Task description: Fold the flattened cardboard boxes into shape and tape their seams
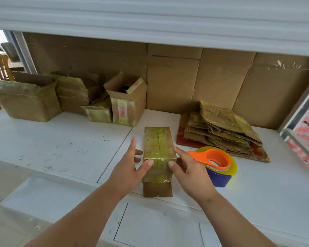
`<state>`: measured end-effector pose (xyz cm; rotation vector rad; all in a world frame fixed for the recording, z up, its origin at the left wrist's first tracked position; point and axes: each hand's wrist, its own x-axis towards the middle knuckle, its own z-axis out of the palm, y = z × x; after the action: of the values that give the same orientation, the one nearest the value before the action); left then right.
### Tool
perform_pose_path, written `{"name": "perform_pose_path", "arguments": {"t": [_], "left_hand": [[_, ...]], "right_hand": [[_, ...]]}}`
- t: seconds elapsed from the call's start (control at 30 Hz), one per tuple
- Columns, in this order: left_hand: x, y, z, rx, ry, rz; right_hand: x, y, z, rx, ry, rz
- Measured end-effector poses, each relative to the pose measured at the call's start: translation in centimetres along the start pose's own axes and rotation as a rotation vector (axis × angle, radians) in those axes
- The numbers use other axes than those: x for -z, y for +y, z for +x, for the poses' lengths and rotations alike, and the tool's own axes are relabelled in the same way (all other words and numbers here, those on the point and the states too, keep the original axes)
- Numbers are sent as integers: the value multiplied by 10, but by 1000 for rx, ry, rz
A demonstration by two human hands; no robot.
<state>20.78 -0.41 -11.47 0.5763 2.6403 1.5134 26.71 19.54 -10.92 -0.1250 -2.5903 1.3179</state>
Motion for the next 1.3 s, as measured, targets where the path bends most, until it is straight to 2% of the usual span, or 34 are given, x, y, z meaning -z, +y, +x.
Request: {"name": "perform_pose_path", "arguments": {"t": [0.07, 0.17, 0.27, 0.33, 0.43, 0.5, 0.57, 0.63, 0.7, 0.8, 1.0, 1.07, 1.13, 1.2, 1.3], "left_hand": [[-4, 0, -2, 60, -41, -134], [3, 8, -2, 65, -13, -117], [16, 21, 1, 50, 47, -208], [22, 26, 5, 60, 100, -361], [30, 22, 13, 277, 174, -628], [32, 18, 15, 466, 134, -830], [32, 15, 17, 543, 44, -951], [32, 17, 19, 549, 19, -1022], [33, 19, 23, 552, 101, -1028], [35, 24, 30, 533, 233, -932], [34, 28, 41, 432, 393, -554], [33, 29, 43, 369, 406, -467], [33, 29, 45, 362, 389, -484], [33, 26, 49, 410, 317, -493], [33, 19, 51, 415, 241, -495]], "right_hand": [[-3, -4, 0, 8, 27, -5], [-6, -10, 4, 34, 117, 13], [-5, -18, 14, 0, 192, 225], [-5, -24, 21, -46, 199, 442], [-7, -31, 27, -157, 190, 712], [-10, -36, 29, -231, 149, 884], [-13, -38, 31, -304, 99, 957], [-17, -38, 33, -363, 50, 924], [-22, -34, 35, -386, 32, 763], [-23, -29, 39, -232, 58, 289], [-26, -27, 42, 70, -133, 180], [-26, -24, 43, 50, -219, 129], [-26, -22, 44, -36, -266, 168], [-28, -22, 45, -70, -276, 137], [-35, -19, 50, -55, -235, -57]]}}
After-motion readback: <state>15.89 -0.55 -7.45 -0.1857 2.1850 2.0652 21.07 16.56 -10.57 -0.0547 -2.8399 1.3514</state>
